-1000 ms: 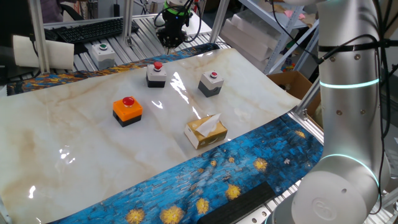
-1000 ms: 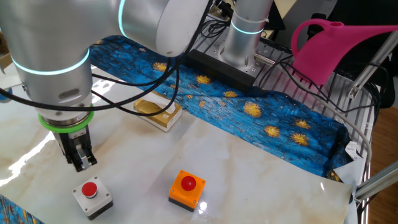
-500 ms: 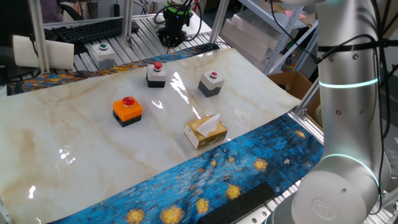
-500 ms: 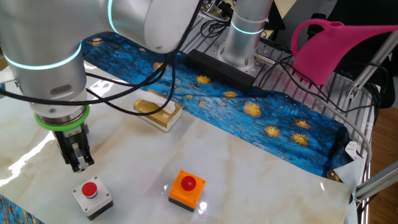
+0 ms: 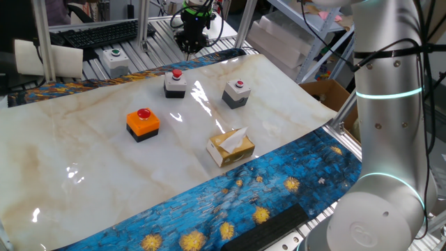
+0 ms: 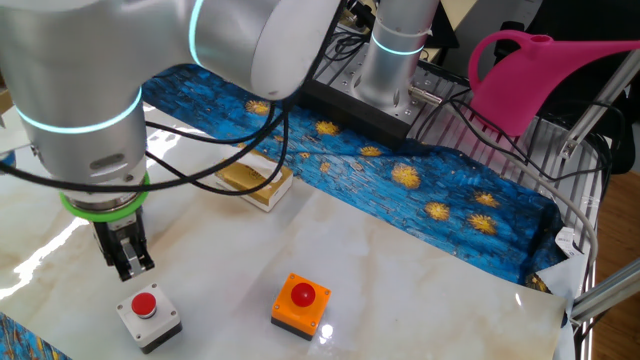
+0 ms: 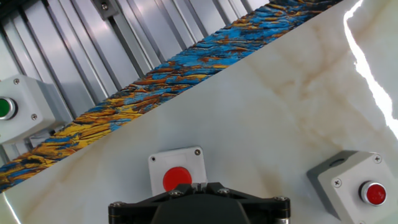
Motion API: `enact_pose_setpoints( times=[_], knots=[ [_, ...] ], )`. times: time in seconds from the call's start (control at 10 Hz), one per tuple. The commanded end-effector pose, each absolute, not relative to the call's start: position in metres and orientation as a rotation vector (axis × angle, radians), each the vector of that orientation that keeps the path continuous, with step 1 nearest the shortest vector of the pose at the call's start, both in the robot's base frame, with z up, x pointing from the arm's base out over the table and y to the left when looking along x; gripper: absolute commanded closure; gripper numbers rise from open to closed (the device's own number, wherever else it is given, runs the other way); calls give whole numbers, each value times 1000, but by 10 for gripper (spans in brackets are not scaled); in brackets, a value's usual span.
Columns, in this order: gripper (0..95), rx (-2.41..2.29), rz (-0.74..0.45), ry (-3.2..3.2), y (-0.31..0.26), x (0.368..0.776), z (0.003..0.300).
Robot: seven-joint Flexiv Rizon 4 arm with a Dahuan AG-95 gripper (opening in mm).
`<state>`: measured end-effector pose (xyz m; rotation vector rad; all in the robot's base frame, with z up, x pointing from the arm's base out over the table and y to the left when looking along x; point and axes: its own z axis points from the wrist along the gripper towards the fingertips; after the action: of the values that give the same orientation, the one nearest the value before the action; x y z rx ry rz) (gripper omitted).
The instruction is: Press three buttons from left to right in sequence
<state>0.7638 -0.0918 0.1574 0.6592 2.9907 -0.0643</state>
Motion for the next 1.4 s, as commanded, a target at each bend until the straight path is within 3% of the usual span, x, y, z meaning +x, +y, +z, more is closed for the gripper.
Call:
enact_pose_setpoints(
  times=[0.1, 0.3, 1.0, 1.4],
  knots=[
    [950, 518, -70, 3033, -92, 764, 157],
    [950, 508, 9, 3063, -92, 764, 157],
    [950, 263, -18, 3096, -92, 764, 157],
    [950, 294, 45, 3090, -92, 764, 157]
  ],
)
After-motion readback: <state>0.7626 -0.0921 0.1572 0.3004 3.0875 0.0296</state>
